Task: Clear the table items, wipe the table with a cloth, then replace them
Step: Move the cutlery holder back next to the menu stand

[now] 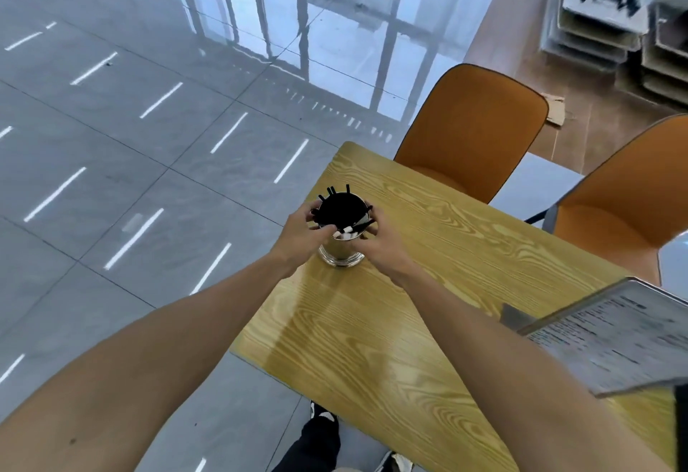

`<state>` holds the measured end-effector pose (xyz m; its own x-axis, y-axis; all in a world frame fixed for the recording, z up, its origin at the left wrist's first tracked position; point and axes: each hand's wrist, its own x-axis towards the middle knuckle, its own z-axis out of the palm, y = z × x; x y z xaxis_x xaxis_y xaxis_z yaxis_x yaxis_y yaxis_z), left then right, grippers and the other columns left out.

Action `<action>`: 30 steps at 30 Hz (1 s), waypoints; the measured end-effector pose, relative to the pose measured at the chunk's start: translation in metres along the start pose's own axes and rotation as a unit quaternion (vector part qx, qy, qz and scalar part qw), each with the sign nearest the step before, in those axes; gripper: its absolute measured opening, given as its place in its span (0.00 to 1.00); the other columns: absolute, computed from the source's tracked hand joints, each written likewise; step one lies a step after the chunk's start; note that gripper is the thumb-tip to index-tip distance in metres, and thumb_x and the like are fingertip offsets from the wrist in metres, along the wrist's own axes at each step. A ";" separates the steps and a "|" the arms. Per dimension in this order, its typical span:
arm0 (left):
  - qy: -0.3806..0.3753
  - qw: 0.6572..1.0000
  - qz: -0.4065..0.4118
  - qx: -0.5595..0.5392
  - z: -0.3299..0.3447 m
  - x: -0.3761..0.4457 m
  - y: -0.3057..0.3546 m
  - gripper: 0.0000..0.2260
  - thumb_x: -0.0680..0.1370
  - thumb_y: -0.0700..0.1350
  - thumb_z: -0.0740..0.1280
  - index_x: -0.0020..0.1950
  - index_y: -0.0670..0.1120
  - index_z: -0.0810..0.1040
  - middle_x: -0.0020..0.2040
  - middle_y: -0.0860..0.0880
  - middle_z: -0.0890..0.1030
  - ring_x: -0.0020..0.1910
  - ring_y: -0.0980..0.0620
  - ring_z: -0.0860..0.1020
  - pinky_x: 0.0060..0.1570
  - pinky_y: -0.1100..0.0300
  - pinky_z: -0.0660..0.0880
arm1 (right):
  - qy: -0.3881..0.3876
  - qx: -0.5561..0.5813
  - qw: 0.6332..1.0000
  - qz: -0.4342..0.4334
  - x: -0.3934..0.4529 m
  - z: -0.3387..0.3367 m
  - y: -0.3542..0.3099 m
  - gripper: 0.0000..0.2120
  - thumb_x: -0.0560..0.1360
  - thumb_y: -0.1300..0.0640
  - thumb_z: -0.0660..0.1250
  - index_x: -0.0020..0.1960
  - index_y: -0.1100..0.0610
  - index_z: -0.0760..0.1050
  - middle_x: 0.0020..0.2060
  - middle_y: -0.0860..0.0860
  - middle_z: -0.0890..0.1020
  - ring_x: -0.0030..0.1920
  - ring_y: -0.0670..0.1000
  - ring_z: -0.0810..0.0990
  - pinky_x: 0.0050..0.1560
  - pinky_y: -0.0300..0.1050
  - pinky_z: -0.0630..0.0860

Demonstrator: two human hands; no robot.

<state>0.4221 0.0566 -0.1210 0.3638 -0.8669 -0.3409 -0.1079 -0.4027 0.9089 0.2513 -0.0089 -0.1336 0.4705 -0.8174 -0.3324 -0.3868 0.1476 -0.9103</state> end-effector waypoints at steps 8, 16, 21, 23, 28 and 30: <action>-0.101 0.993 0.040 0.051 0.082 -0.001 0.033 0.19 0.75 0.40 0.74 0.66 0.46 0.77 0.54 0.52 0.81 0.55 0.55 0.79 0.55 0.60 0.76 | 0.101 0.030 0.994 0.004 -0.050 -0.074 0.024 0.32 0.71 0.64 0.75 0.68 0.43 0.70 0.61 0.44 0.80 0.63 0.47 0.79 0.59 0.46 0.79; -0.173 0.983 0.014 0.063 0.158 -0.023 0.041 0.22 0.73 0.44 0.74 0.67 0.49 0.77 0.57 0.50 0.81 0.58 0.52 0.80 0.62 0.47 0.77 | 0.157 0.045 0.986 0.039 -0.112 -0.129 0.052 0.27 0.73 0.66 0.74 0.67 0.49 0.71 0.57 0.43 0.80 0.60 0.45 0.79 0.50 0.34 0.77; -0.197 0.978 0.010 0.069 0.196 -0.042 0.041 0.18 0.75 0.42 0.73 0.64 0.49 0.77 0.57 0.49 0.79 0.60 0.50 0.77 0.63 0.48 0.76 | 0.199 0.064 0.976 0.062 -0.144 -0.148 0.069 0.29 0.72 0.67 0.75 0.69 0.52 0.72 0.56 0.42 0.80 0.57 0.39 0.78 0.46 0.29 0.75; -0.208 0.975 0.015 0.072 0.208 -0.047 0.039 0.17 0.75 0.42 0.74 0.63 0.49 0.78 0.58 0.48 0.80 0.60 0.50 0.77 0.63 0.48 0.76 | 0.205 0.063 0.974 0.066 -0.154 -0.154 0.077 0.29 0.72 0.67 0.75 0.68 0.52 0.71 0.56 0.44 0.81 0.59 0.44 0.79 0.50 0.35 0.76; -0.226 0.971 0.026 0.078 0.230 -0.057 0.036 0.17 0.76 0.41 0.74 0.64 0.46 0.78 0.60 0.47 0.79 0.62 0.51 0.76 0.59 0.56 0.73 | 0.228 0.054 0.969 0.076 -0.172 -0.163 0.091 0.28 0.71 0.62 0.76 0.66 0.49 0.71 0.56 0.43 0.80 0.59 0.47 0.80 0.57 0.46 0.79; -0.238 0.968 0.026 0.074 0.237 -0.060 0.035 0.17 0.76 0.41 0.74 0.63 0.47 0.77 0.60 0.48 0.79 0.62 0.52 0.76 0.57 0.59 0.73 | 0.243 0.057 0.965 0.073 -0.177 -0.166 0.096 0.27 0.71 0.63 0.77 0.66 0.49 0.72 0.56 0.43 0.81 0.58 0.47 0.81 0.56 0.45 0.79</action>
<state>0.1771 0.0251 -0.1251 -0.1086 -0.9100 -0.4002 -0.2583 -0.3630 0.8953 -0.0004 0.0571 -0.1211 -0.0219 -0.9439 -0.3294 -0.3187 0.3189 -0.8926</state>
